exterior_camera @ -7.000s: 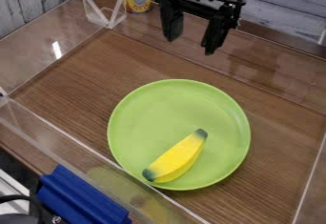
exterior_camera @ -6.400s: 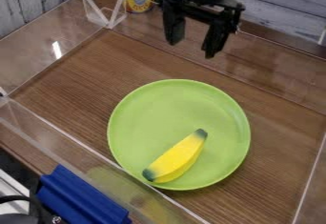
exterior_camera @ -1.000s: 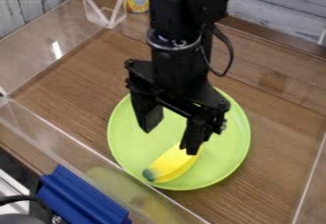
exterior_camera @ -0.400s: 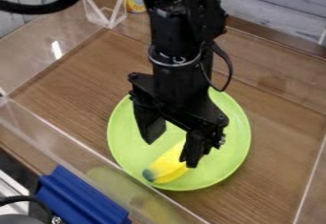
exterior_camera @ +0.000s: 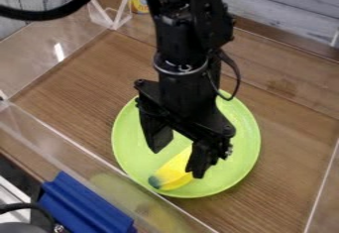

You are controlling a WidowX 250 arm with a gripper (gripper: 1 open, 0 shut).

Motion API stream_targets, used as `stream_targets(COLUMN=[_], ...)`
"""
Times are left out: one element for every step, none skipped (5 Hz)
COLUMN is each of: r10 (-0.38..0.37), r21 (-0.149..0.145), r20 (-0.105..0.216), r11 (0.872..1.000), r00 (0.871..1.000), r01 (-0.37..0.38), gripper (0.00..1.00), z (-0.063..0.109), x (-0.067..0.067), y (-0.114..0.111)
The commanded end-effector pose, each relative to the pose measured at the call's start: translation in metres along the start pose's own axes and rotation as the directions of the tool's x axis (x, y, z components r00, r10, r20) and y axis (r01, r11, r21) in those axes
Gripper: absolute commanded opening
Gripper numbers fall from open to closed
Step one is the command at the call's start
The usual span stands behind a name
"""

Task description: Remove the banana from inside the green plate and put it on the table

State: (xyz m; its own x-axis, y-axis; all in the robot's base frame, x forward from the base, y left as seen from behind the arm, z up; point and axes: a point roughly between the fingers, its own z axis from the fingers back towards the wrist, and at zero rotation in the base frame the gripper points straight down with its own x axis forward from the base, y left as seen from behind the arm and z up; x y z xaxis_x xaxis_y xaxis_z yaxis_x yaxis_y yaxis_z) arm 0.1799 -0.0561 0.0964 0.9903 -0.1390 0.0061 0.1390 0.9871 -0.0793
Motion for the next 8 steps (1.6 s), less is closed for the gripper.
stream_targets(r10=[-0.001, -0.003, -0.004, -0.005, -0.005, -0.023, -0.042, -0.080], r21=[-0.006, -0.008, -0.010, -0.013, -0.015, -0.014, -0.012, -0.010], r20=[0.015, 0.015, 0.015, 0.016, 0.018, 0.016, 0.013, 0.006], r11=[1.000, 1.000, 1.000, 1.000, 1.000, 1.000, 0.999, 0.997], r00=[1.000, 1.000, 1.000, 1.000, 1.000, 1.000, 0.999, 0.997], r01=[0.001, 0.004, 0.004, 0.005, 0.005, 0.023, 0.042, 0.081], gripper=[1.00, 1.00, 1.00, 1.00, 1.00, 1.00, 1.00, 1.00], z=[0.001, 0.000, -0.001, -0.001, -0.001, -0.007, -0.015, -0.022], x=[0.003, 0.003, 0.003, 0.003, 0.002, 0.003, 0.005, 0.007], y=[0.001, 0.002, 0.003, 0.003, 0.004, 0.003, 0.002, 0.002])
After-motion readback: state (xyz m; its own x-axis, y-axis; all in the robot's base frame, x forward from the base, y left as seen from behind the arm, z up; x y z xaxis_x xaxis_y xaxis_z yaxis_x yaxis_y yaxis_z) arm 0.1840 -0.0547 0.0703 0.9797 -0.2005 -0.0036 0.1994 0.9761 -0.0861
